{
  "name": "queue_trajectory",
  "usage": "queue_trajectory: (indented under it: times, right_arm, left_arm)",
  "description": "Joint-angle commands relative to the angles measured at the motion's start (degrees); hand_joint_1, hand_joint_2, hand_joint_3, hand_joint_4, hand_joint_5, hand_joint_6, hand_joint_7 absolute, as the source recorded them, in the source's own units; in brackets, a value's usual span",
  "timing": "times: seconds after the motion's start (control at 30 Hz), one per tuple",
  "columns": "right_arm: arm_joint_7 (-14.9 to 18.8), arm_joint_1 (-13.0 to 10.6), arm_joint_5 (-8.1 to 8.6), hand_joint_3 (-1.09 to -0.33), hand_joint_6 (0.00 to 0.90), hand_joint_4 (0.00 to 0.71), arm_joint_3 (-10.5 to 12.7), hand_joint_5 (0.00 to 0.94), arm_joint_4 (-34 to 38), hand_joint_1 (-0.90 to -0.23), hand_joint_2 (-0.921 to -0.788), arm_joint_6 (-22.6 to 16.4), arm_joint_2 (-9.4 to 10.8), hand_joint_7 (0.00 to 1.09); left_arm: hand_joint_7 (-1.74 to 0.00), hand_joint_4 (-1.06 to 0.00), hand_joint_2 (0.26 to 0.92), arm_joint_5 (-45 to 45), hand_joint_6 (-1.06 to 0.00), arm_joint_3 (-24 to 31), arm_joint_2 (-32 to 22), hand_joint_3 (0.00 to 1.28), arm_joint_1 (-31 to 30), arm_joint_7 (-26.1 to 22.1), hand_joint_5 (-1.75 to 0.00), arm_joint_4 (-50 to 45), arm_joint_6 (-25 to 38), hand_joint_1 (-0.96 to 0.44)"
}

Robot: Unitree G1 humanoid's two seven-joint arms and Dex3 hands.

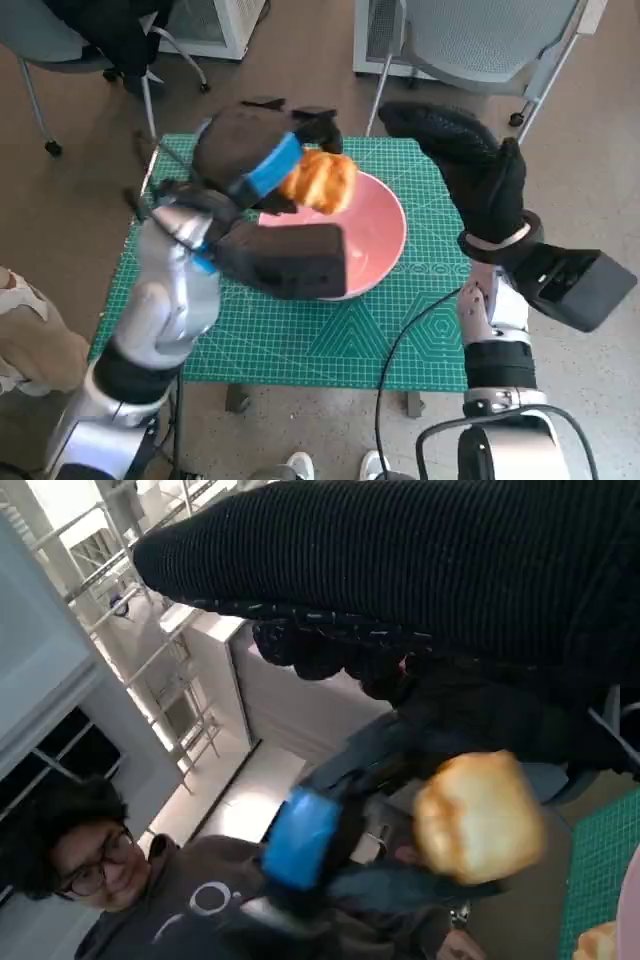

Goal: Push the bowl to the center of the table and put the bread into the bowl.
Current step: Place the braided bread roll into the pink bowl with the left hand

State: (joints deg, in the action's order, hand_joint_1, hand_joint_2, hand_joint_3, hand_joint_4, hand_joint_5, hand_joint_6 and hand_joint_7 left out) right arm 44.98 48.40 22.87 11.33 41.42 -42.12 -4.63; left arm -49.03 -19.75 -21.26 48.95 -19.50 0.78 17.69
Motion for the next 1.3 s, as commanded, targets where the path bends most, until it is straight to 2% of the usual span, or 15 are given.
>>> queue_trajectory:
  times: [0.03, 0.23, 0.33, 0.43, 0.47, 0.5, 0.53, 0.57, 0.67, 0.77, 0.9, 1.3]
  right_arm:
    - [-0.08, -0.51, 0.29, -0.837, -0.001, 0.058, 0.19, 0.000, 0.12, -0.697, -0.921, -0.09, -0.36, 0.28]
    - [-0.09, -0.83, 0.59, -0.836, -0.001, 0.058, 0.30, 0.000, -0.42, -0.698, -0.921, 0.06, -0.33, 0.27]
    - [0.01, -0.82, 0.77, -0.835, -0.001, 0.056, 0.43, 0.000, -0.29, -0.699, -0.921, 0.15, -0.33, 0.27]
    - [0.10, -0.80, 0.89, -0.834, -0.001, 0.056, 0.54, 0.000, -0.17, -0.699, -0.921, 0.21, -0.31, 0.27]
    - [0.15, -0.82, 0.96, -0.834, -0.001, 0.055, 0.57, 0.000, -0.17, -0.699, -0.921, 0.23, -0.27, 0.27]
    - [0.18, -0.84, 1.00, -0.833, -0.001, 0.055, 0.58, 0.000, -0.17, -0.699, -0.921, 0.24, -0.25, 0.27]
    - [0.23, -0.86, 1.10, -0.833, -0.001, 0.053, 0.60, 0.000, -0.17, -0.699, -0.921, 0.26, -0.21, 0.27]
    - [0.26, -0.88, 1.17, -0.832, -0.001, 0.051, 0.59, 0.000, -0.18, -0.699, -0.921, 0.26, -0.19, 0.27]
    - [0.25, -0.87, 1.28, -0.832, -0.001, 0.047, 0.58, 0.000, -0.11, -0.700, -0.921, 0.25, -0.14, 0.27]
    - [0.15, -0.93, 1.30, -0.832, -0.001, 0.043, 0.53, 0.000, -0.26, -0.700, -0.921, 0.32, -0.13, 0.27]
    - [0.12, -0.88, 1.42, -0.832, -0.001, 0.042, 0.49, 0.000, -0.24, -0.700, -0.921, 0.45, -0.10, 0.27]
    - [-0.58, -1.32, 0.84, -0.833, -0.001, 0.041, 0.00, 0.000, -0.87, -0.700, -0.921, 0.17, 0.32, 0.27]
  left_arm:
    - [-1.06, -0.78, 0.894, 0.13, -0.68, -1.62, 2.03, 0.06, 4.04, 3.08, -1.13, 8.38, -2.45, 0.00]
    - [-1.06, -0.74, 0.901, 0.29, -0.65, -2.41, 2.89, 0.07, 5.24, 3.42, -1.19, 12.67, -3.18, 0.00]
    - [-1.08, -0.72, 0.910, 1.09, -0.63, -2.14, 3.34, 0.08, 5.16, 1.96, -1.23, 13.18, -2.35, 0.00]
    - [-1.30, -0.58, 0.917, 2.56, -0.43, -1.61, 3.74, 0.21, 4.90, -0.36, -1.35, 12.95, -1.20, 0.00]
    - [-1.08, -0.43, 0.869, 3.59, -0.34, -1.28, 3.77, 0.23, 4.75, -2.44, -1.04, 12.56, -0.24, 0.03]
    - [-0.95, -0.35, 0.842, 4.37, -0.30, -1.08, 3.77, 0.23, 4.65, -3.96, -0.86, 12.25, 0.49, 0.03]
    - [-0.73, -0.24, 0.801, 5.58, -0.25, -0.77, 3.66, 0.24, 4.64, -6.80, -0.56, 11.50, 1.97, 0.04]
    - [-0.56, -0.16, 0.757, 6.32, -0.20, -0.61, 3.55, 0.22, 4.67, -8.67, -0.36, 10.94, 2.99, 0.01]
    - [-0.32, -0.05, 0.694, 8.37, -0.13, -0.43, 2.91, 0.19, 5.22, -13.39, -0.12, 9.90, 4.98, -0.07]
    - [-0.21, -0.02, 0.680, 8.95, -0.10, -0.79, 2.03, 0.12, 5.33, -15.23, -0.04, 8.99, 5.08, -0.20]
    - [-0.17, 0.00, 0.681, 8.74, -0.10, -1.18, 1.61, 0.09, 4.99, -15.09, -0.01, 8.34, 4.91, -0.29]
    - [-0.14, 0.00, 0.690, 9.72, -0.10, 0.16, 0.61, 0.06, 3.05, -12.08, 0.00, 6.84, 3.87, -0.33]
